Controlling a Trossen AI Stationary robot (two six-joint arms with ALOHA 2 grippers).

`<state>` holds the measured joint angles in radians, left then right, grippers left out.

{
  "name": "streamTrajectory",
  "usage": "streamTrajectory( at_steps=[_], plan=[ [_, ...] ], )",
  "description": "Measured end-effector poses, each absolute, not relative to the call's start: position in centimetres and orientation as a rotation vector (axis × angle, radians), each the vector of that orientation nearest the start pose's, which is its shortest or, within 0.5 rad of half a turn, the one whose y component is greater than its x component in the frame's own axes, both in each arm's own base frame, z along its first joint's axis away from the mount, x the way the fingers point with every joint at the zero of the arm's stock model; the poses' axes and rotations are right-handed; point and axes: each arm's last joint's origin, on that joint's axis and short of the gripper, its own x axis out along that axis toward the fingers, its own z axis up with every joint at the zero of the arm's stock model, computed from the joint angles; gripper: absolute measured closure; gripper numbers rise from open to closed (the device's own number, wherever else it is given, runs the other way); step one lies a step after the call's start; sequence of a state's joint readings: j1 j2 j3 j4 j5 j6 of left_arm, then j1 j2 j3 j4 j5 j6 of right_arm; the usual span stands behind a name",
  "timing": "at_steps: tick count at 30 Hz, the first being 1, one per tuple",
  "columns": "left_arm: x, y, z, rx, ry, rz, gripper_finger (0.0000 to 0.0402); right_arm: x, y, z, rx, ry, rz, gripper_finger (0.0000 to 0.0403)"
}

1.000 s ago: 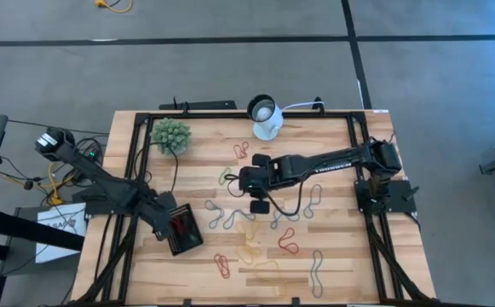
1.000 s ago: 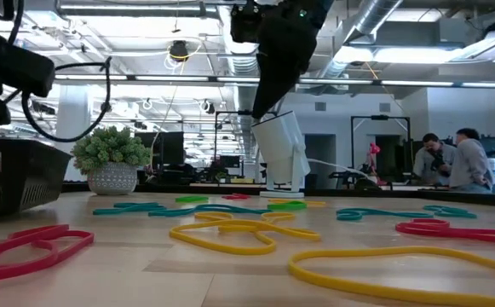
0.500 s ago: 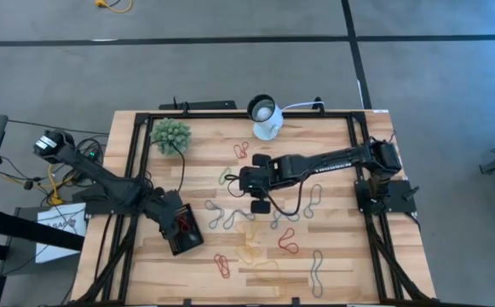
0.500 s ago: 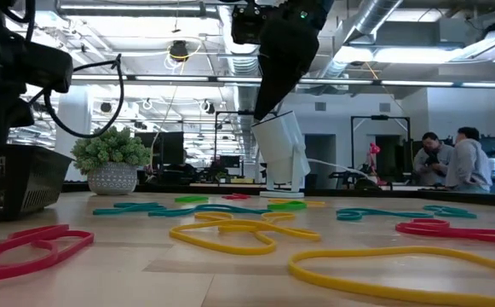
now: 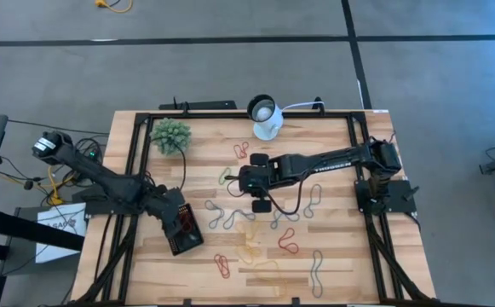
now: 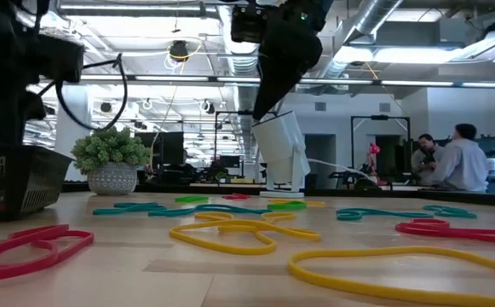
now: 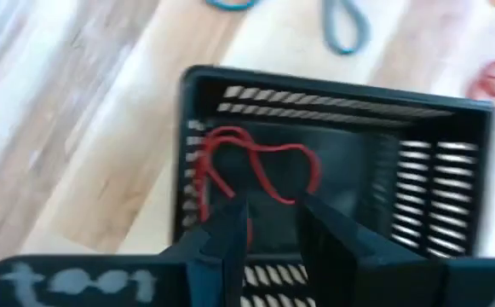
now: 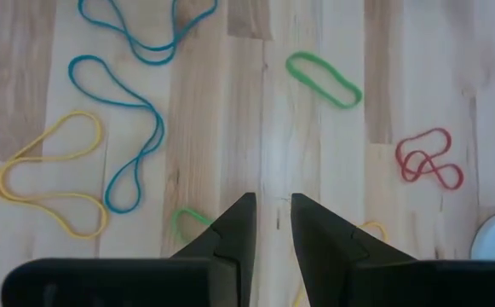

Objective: Pick and place items into bin
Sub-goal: Put the red rubber band into the black bin

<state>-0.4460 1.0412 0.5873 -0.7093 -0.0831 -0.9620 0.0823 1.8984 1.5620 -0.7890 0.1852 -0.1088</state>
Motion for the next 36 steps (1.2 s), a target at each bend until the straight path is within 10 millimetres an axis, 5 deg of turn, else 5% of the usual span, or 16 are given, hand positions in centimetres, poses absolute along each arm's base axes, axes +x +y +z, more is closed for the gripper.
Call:
streamTrajectory(
  at_steps=[9, 18, 22, 27, 36],
  plan=[
    [17.1, -7.2, 28.2, -0.346, 0.932, 0.257, 0.0330, 37.5, 0.6, 27.1, -0.362, 1.143, 0.013, 0.0330],
    [18.9, -3.5, 36.7, 0.043, 0.565, 0.553, 0.0334, 27.8, -4.7, 37.0, -0.209, 0.940, -0.202, 0.0330],
    [20.8, -0.3, 39.3, 0.073, 0.557, 0.620, 0.0334, 23.4, -6.2, 37.6, -0.095, 0.707, -0.234, 0.0330],
    [24.8, 4.0, 37.1, 0.071, 0.690, 0.553, 0.0334, 19.9, -6.6, 32.6, 0.065, 0.500, -0.261, 0.0330],
    [33.1, 8.6, 26.6, -0.002, 0.940, 0.458, 0.0334, 19.4, -5.0, 21.7, 0.157, 0.426, -0.279, 0.0330]
  ],
)
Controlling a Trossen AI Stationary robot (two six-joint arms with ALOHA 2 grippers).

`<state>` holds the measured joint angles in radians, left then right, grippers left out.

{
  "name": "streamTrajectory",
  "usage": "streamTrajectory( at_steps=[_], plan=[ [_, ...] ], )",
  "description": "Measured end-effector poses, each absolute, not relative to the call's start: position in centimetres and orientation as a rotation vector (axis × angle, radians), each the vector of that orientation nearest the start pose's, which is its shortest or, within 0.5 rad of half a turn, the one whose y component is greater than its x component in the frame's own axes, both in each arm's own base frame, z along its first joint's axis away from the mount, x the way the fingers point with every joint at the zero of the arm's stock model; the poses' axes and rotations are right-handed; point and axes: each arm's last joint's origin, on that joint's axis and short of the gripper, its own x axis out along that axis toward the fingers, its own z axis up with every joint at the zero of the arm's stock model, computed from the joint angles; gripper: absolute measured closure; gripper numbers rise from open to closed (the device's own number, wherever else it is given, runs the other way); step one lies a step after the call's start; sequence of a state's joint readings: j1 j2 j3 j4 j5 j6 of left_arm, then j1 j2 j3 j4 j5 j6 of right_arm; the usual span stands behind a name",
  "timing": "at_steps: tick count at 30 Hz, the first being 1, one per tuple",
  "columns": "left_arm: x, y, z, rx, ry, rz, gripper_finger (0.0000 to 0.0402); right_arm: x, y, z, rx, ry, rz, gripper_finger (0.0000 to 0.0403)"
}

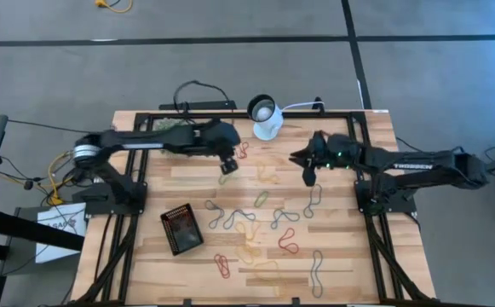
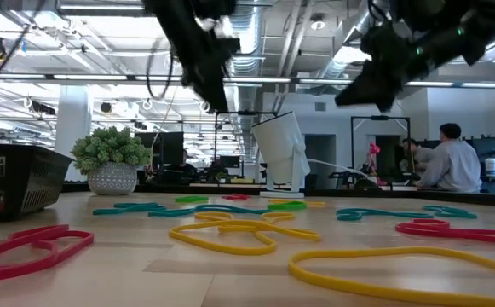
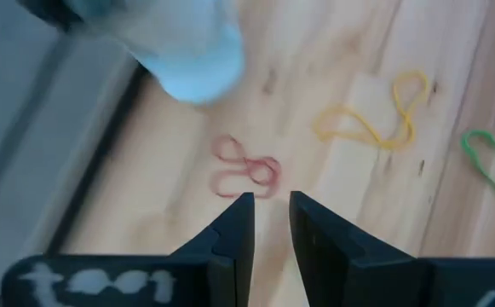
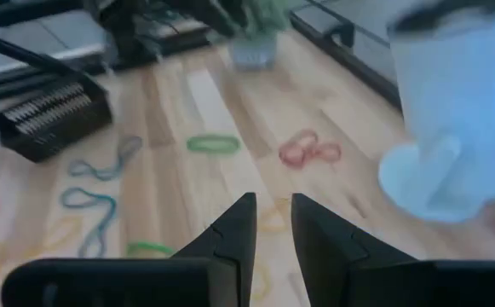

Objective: Pick and place items into bin
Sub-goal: Put the red rubber band into the black bin

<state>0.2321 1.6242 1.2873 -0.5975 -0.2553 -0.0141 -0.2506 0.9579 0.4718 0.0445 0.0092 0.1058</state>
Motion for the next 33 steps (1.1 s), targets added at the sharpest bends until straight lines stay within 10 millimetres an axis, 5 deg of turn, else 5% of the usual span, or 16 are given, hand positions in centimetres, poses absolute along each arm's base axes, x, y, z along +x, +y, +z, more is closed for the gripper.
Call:
streamTrajectory(
  at_steps=[6, 13, 33],
  plan=[
    [36.1, 11.0, 21.4, -0.097, 0.959, 0.450, 0.0334, 19.8, -4.3, 19.6, 0.169, 0.493, -0.383, 0.0330],
    [36.6, 14.1, 17.8, -0.230, 0.981, 0.537, 0.0334, 20.4, -3.8, 18.9, 0.151, 0.526, -0.382, 0.0330],
    [37.4, 14.4, 14.4, -0.301, 1.025, 0.595, 0.0334, 20.4, -3.8, 18.7, 0.169, 0.541, -0.385, 0.0330]
  ],
)
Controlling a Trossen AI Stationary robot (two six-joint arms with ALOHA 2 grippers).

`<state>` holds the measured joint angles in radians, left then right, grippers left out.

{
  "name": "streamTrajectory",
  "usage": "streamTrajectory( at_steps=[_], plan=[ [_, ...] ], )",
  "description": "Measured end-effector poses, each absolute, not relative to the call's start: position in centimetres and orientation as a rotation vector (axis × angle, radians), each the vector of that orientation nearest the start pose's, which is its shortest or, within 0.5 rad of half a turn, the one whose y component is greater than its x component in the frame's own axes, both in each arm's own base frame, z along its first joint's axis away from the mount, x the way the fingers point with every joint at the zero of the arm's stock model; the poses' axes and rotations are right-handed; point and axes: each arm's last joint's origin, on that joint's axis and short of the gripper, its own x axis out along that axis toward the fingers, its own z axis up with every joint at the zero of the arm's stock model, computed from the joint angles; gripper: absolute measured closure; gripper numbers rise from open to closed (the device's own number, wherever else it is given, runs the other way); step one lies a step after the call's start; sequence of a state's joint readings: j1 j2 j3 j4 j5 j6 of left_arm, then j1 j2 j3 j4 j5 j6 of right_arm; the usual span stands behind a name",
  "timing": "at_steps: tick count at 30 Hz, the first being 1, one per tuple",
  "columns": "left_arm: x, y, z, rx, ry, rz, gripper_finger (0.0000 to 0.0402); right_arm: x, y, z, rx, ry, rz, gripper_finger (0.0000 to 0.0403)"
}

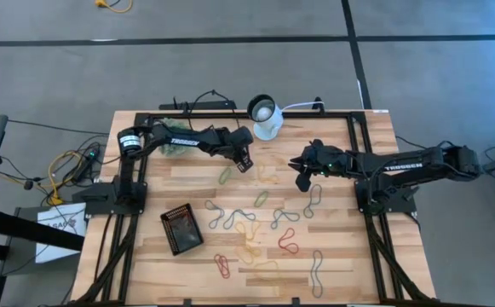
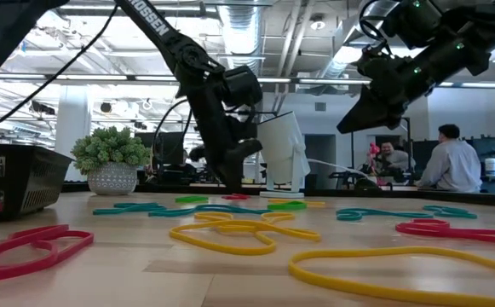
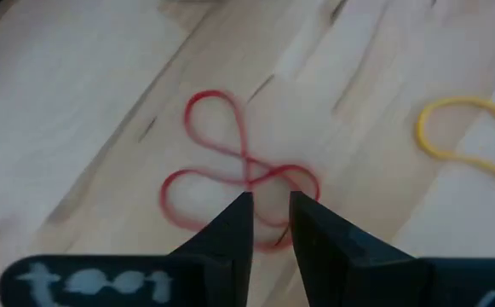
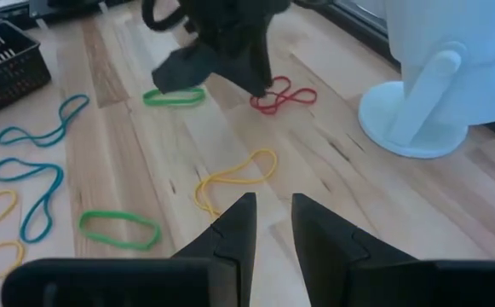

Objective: Pick and place items into bin
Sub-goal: Put the red rubber band into the black bin

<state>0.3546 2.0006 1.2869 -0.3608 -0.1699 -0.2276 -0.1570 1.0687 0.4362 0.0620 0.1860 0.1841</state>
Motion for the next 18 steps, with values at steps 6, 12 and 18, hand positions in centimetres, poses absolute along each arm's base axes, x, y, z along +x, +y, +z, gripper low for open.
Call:
streamTrajectory(
  at_steps=[6, 12, 18],
  plan=[
    [37.9, 14.3, 13.5, -0.282, 1.012, 0.613, 0.0334, 20.4, -3.8, 18.7, 0.171, 0.539, -0.386, 0.0330],
    [37.9, 14.5, 13.0, -0.255, 1.033, 0.609, 0.0361, 20.4, -3.8, 18.7, 0.179, 0.540, -0.388, 0.0330],
    [37.8, 14.4, 13.2, -0.228, 1.051, 0.544, 0.0398, 20.3, -3.8, 18.6, 0.198, 0.538, -0.394, 0.0330]
  ],
)
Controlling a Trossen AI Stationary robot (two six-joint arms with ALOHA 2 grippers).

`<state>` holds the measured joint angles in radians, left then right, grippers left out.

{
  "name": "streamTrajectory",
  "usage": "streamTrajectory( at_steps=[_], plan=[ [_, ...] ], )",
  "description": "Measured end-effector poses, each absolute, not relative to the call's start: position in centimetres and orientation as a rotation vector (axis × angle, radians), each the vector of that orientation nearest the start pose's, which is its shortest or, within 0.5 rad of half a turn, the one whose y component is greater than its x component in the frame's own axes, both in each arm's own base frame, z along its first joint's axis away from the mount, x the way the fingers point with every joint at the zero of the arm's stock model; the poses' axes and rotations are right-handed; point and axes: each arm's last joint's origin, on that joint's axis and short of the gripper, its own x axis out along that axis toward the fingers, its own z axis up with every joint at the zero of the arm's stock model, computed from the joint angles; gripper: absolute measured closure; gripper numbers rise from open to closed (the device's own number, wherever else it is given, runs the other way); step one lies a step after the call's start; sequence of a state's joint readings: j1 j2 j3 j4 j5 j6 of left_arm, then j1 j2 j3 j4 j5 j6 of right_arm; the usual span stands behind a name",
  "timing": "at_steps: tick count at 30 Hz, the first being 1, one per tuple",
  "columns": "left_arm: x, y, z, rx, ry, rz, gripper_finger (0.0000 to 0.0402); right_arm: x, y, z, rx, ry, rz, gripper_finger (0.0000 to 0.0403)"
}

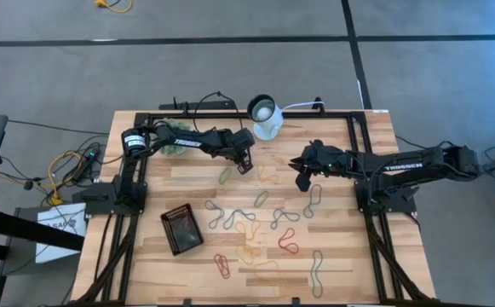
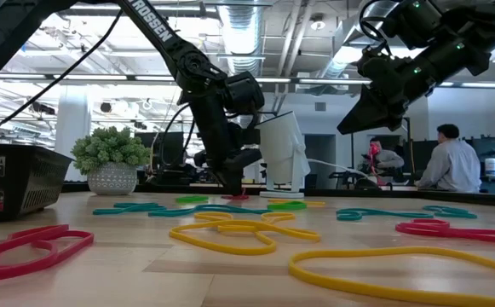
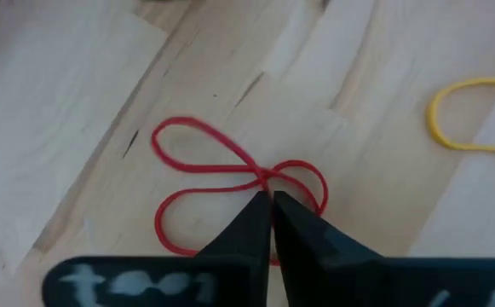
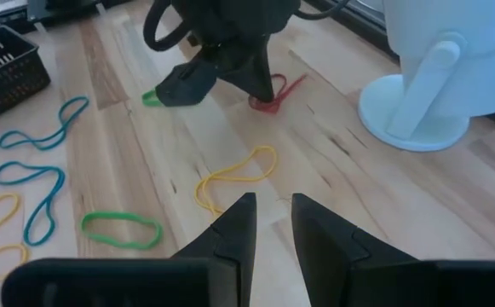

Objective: Pick and place items into bin
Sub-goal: Put the red rubber band into the black bin

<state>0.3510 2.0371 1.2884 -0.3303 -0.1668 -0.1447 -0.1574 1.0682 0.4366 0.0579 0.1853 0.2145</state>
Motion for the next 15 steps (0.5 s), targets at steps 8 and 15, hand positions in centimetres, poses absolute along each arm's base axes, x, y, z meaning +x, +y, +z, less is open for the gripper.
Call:
streamTrajectory(
  at_steps=[8, 15],
  plan=[
    [36.5, 13.0, 17.1, -0.199, 1.065, 0.487, 0.0401, 20.4, -3.8, 18.7, 0.204, 0.535, -0.394, 0.0330],
    [35.1, 11.0, 21.3, -0.132, 1.046, 0.455, 0.0401, 20.4, -3.8, 18.7, 0.235, 0.529, -0.403, 0.0330]
  ],
)
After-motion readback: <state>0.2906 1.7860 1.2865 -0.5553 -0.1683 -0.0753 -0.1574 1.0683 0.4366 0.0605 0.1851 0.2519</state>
